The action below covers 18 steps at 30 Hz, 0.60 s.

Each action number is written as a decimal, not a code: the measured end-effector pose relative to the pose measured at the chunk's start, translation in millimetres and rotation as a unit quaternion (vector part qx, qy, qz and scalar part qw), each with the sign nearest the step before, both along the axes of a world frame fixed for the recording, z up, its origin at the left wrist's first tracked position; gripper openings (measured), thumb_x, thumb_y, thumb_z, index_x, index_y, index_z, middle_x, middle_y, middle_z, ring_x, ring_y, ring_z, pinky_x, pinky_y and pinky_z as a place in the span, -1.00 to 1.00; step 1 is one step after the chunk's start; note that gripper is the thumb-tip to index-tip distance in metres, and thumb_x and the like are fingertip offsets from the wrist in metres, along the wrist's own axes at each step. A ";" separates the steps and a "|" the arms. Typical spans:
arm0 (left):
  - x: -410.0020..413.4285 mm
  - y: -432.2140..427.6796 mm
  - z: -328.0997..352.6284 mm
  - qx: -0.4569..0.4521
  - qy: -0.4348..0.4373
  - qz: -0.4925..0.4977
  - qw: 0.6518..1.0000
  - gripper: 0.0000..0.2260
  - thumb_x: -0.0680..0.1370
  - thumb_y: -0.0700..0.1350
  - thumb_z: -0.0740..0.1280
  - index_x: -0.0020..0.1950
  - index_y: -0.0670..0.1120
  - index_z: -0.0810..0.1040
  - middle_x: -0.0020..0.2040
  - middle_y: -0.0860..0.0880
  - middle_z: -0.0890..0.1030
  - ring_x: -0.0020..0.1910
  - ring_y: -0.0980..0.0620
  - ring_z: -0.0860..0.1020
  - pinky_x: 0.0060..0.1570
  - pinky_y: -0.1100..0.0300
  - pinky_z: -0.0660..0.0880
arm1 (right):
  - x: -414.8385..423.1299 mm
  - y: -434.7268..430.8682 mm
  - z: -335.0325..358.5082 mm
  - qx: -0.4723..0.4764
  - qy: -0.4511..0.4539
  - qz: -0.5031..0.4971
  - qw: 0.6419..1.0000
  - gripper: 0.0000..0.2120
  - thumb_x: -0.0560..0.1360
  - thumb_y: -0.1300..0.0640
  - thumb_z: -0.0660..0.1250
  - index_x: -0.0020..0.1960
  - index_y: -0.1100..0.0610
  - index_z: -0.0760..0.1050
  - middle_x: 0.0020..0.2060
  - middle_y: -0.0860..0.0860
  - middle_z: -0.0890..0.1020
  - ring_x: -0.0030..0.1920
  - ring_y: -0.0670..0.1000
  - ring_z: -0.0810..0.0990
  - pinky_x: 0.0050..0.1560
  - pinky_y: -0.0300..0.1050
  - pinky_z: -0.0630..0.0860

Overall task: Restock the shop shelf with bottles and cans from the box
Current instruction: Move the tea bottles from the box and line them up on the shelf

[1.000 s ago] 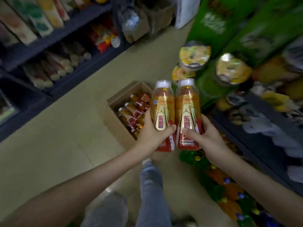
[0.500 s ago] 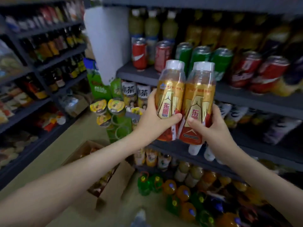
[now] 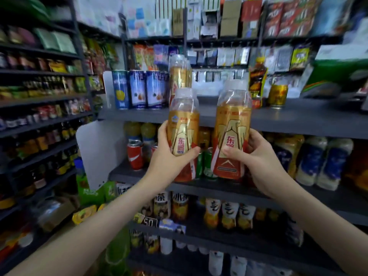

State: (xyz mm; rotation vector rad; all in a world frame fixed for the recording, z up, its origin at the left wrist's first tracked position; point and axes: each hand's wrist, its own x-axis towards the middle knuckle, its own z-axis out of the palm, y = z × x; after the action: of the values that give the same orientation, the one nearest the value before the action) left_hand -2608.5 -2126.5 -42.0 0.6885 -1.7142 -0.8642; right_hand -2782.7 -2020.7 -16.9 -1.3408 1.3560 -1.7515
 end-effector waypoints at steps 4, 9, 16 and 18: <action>18.7 -41.6 27.1 -0.027 0.030 0.050 0.998 -0.21 0.42 -0.07 0.50 0.48 0.12 0.07 0.10 0.25 0.49 -0.04 0.42 0.52 -0.03 0.33 0.44 | -0.8 -64.3 38.4 -0.042 0.000 0.019 0.999 -0.35 0.27 0.16 0.53 0.32 0.10 0.39 0.07 -0.02 0.64 0.04 -0.06 0.65 0.02 -0.03 0.61; 43.2 -98.1 62.5 -0.063 0.060 0.116 0.989 -0.25 0.43 -0.06 0.49 0.45 0.12 0.09 0.04 0.31 0.47 -0.10 0.45 0.52 -0.01 0.29 0.46 | 8.4 -166.3 78.3 -0.060 0.043 0.026 0.997 -0.34 0.33 0.19 0.54 0.34 0.14 0.33 0.14 0.01 0.59 0.08 -0.03 0.62 0.07 0.00 0.60; 52.8 -159.4 96.5 -0.110 0.069 0.119 0.984 -0.23 0.43 -0.07 0.48 0.47 0.10 0.06 0.08 0.30 0.47 -0.02 0.42 0.52 -0.01 0.35 0.45 | 25.6 -266.5 88.1 -0.025 0.106 0.028 0.994 -0.31 0.32 0.20 0.55 0.31 0.12 0.25 0.12 0.04 0.55 0.10 0.02 0.58 0.17 0.11 0.54; 48.9 -170.8 100.9 -0.114 0.068 0.110 0.985 -0.24 0.42 -0.06 0.48 0.46 0.10 0.07 0.13 0.26 0.48 0.04 0.36 0.52 0.05 0.31 0.47 | 25.6 -279.0 87.0 -0.021 0.125 0.026 0.992 -0.31 0.32 0.16 0.56 0.28 0.07 0.22 0.14 0.04 0.53 0.11 0.02 0.57 0.15 0.07 0.55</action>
State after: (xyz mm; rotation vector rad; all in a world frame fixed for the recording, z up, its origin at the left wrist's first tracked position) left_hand -2559.6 -2297.3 58.9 0.6342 -1.5509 -0.5386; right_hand -2757.2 -2299.7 70.1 -1.6481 1.4065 -1.6270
